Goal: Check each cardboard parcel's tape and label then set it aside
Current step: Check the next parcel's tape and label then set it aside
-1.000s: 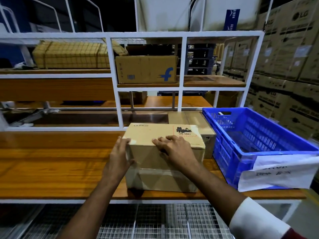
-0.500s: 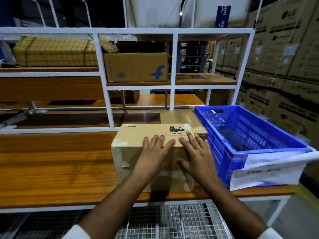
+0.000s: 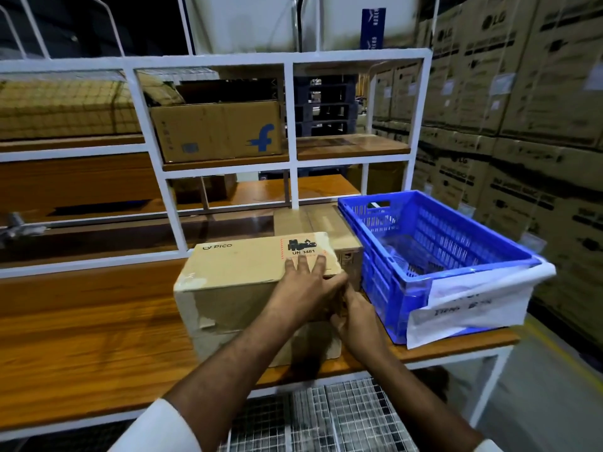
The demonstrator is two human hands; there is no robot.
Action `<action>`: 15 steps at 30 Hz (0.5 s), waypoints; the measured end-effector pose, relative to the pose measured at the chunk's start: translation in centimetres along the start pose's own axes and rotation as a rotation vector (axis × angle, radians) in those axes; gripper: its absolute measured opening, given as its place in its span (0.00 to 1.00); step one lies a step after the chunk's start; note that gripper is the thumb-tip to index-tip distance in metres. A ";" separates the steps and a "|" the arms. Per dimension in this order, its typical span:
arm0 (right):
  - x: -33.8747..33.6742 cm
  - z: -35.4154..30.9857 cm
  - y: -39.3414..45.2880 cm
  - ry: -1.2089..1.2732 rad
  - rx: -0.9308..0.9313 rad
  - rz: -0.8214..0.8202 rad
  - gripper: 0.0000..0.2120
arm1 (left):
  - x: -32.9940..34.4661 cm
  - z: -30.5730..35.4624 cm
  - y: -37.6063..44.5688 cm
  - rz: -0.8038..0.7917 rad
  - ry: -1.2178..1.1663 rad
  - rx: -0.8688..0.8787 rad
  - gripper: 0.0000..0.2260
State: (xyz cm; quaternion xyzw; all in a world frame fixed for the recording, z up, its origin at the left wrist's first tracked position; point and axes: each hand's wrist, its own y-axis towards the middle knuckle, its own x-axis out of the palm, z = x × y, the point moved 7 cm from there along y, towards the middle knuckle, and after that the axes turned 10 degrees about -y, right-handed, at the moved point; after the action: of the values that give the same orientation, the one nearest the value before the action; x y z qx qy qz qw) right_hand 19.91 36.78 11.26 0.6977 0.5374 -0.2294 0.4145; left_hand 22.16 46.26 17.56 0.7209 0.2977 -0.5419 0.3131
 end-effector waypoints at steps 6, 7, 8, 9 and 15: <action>-2.6 -3.6 0.4 -0.082 -0.093 0.255 0.29 | -3.1 -1.5 -2.3 0.171 -0.015 -0.025 0.35; -3.5 -4.8 0.6 -0.078 -0.137 0.319 0.28 | -4.1 -2.1 -3.0 0.244 -0.054 -0.035 0.36; -4.5 -6.2 0.7 -0.072 -0.189 0.389 0.26 | -5.3 -2.8 -3.8 0.332 -0.115 -0.054 0.35; -5.5 -7.7 0.9 -0.062 -0.243 0.452 0.25 | -6.4 -3.6 -4.7 0.437 -0.202 -0.075 0.32; -7.4 -15.1 2.3 -0.171 -0.568 0.451 0.23 | -7.9 -7.5 -9.2 0.838 -0.678 -0.300 0.20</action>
State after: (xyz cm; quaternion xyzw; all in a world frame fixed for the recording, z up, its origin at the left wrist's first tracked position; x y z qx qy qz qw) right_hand 17.83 44.93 25.96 0.6340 0.3759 -0.0312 0.6751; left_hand 17.74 57.14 25.65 0.5104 -0.0578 -0.5244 0.6791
